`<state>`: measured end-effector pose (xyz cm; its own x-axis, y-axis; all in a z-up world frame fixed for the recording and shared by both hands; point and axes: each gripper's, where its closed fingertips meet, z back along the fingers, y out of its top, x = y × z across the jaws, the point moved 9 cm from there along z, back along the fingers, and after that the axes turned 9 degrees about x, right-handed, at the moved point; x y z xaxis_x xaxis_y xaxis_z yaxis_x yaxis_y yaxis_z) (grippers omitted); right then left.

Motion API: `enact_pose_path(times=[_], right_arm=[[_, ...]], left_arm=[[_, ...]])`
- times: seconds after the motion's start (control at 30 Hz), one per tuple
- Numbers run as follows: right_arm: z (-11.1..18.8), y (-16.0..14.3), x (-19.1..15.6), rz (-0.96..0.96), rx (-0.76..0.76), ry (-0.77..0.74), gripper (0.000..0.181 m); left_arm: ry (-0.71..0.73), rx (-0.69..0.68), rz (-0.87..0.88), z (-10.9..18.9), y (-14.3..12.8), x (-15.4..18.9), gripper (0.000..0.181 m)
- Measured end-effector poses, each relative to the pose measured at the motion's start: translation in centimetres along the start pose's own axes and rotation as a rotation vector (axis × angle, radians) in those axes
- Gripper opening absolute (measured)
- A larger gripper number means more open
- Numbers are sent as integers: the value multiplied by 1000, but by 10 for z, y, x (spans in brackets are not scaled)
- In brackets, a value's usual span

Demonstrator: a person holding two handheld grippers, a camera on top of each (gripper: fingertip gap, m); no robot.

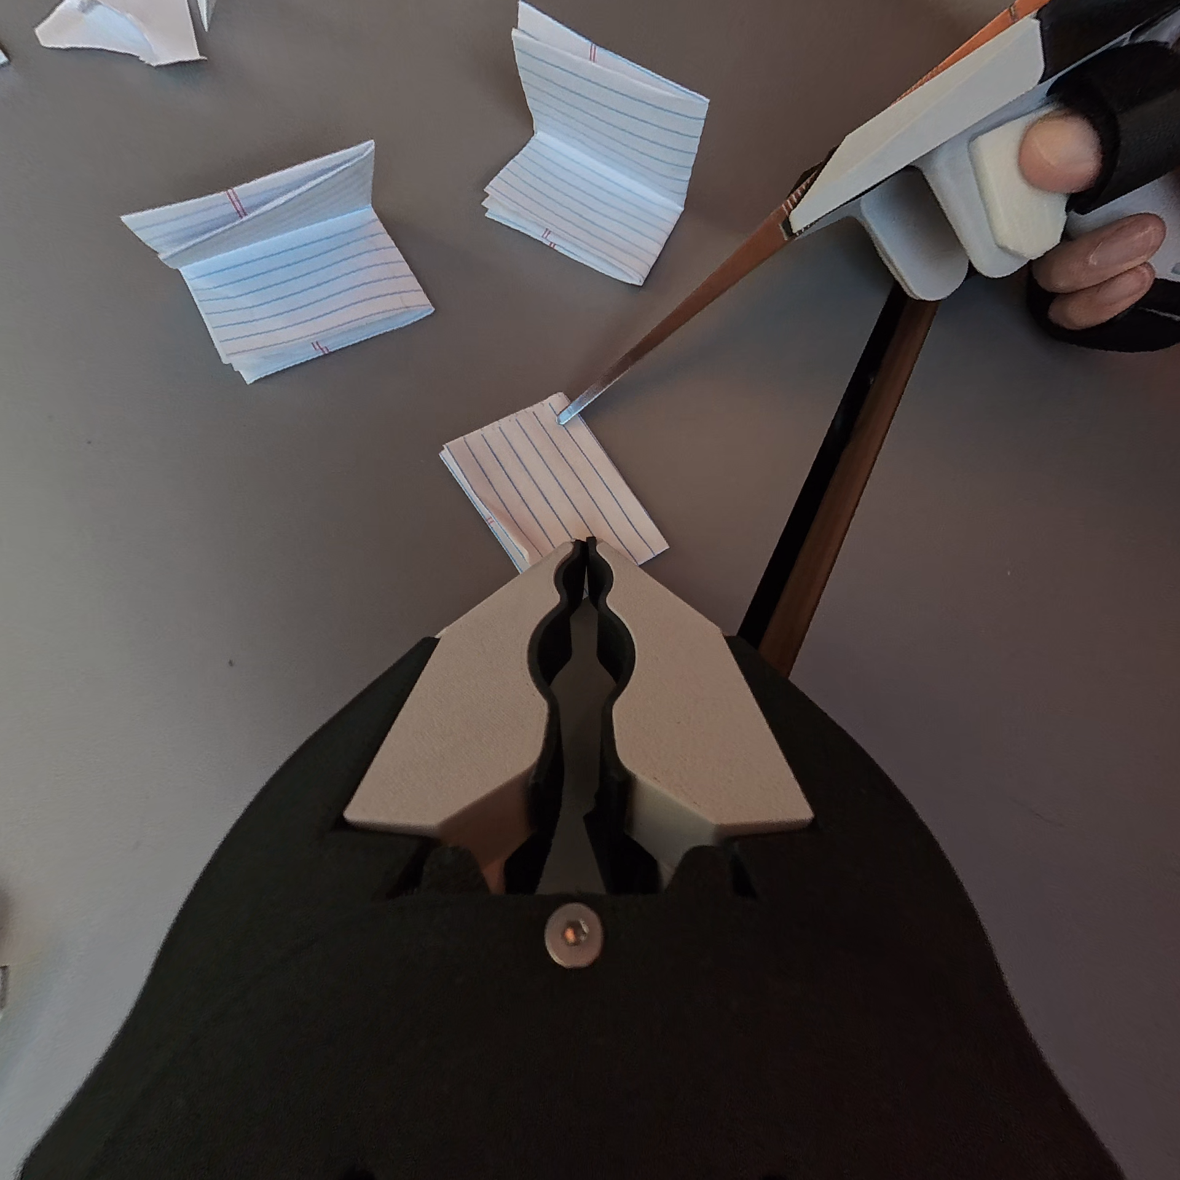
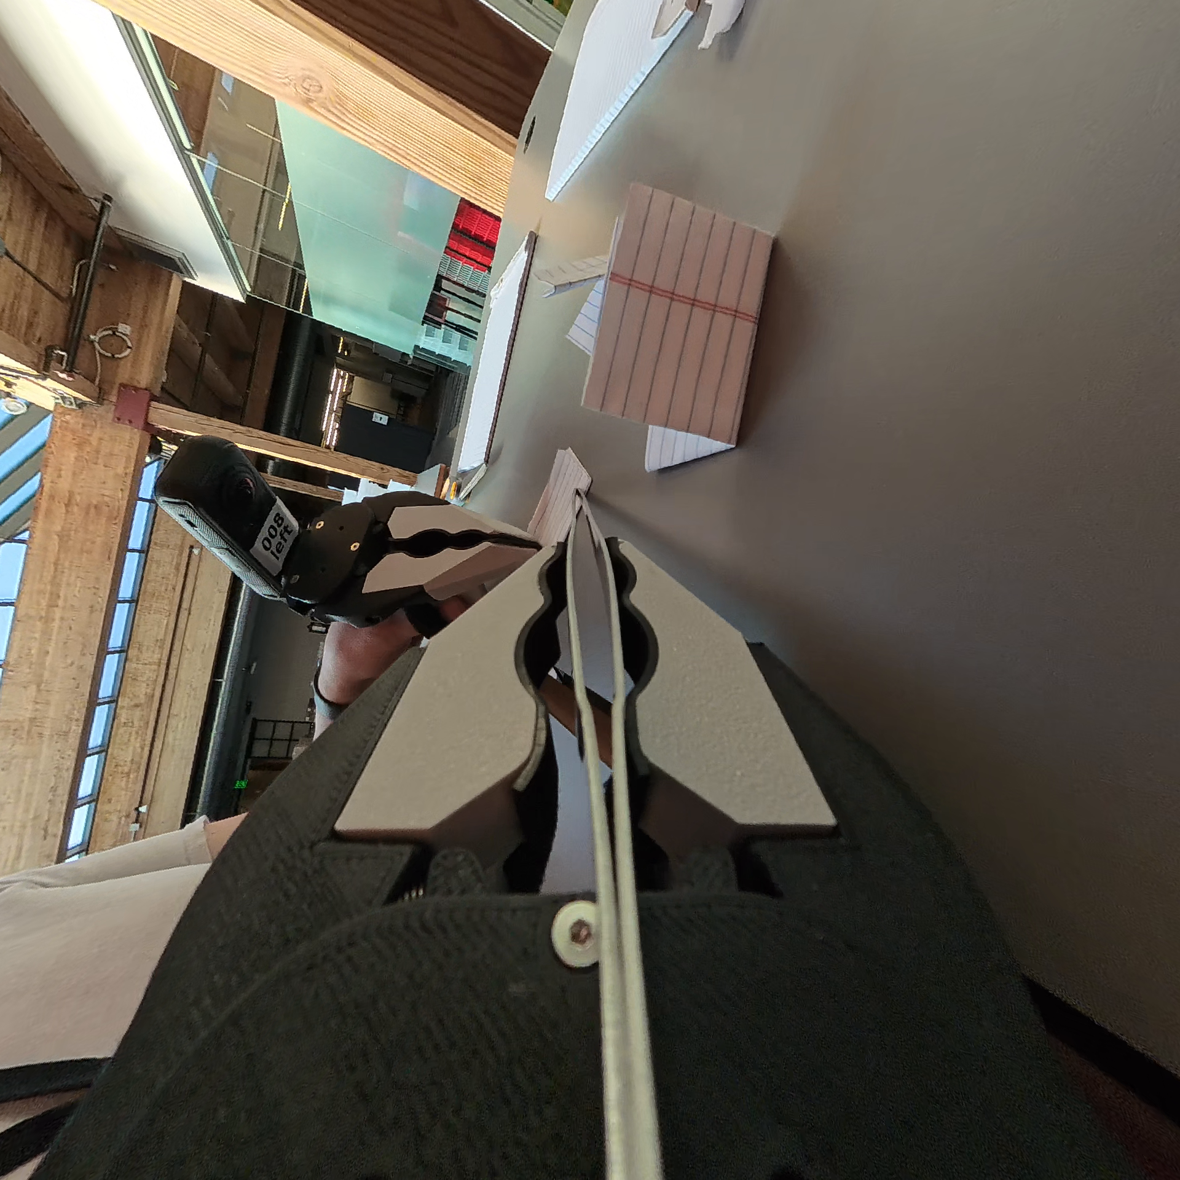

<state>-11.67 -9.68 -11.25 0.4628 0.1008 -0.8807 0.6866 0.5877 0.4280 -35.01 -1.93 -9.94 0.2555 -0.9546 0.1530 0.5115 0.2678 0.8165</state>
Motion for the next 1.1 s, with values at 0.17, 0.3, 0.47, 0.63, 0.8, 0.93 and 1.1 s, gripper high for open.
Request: enact_pose_path(times=[0.17,0.3,0.47,0.63,0.8,0.93,1.1], right_arm=[[0,0,3,2,-1,13,11],[0,0,3,8,2,18,12],[0,0,3,11,3,20,12],[0,-1,2,27,6,18,12],[0,-1,2,22,6,20,13],[0,-2,3,19,7,22,13],[0,-2,3,14,7,23,13]], left_arm=[[36,58,48,21,2,-11,0],[-8,55,105,21,0,-10,0],[50,133,56,20,10,-4,1],[101,66,-9,4,7,-1,0],[102,56,86,1,-1,-10,0],[98,81,142,3,-3,-13,0],[109,65,143,8,-4,-15,0]])
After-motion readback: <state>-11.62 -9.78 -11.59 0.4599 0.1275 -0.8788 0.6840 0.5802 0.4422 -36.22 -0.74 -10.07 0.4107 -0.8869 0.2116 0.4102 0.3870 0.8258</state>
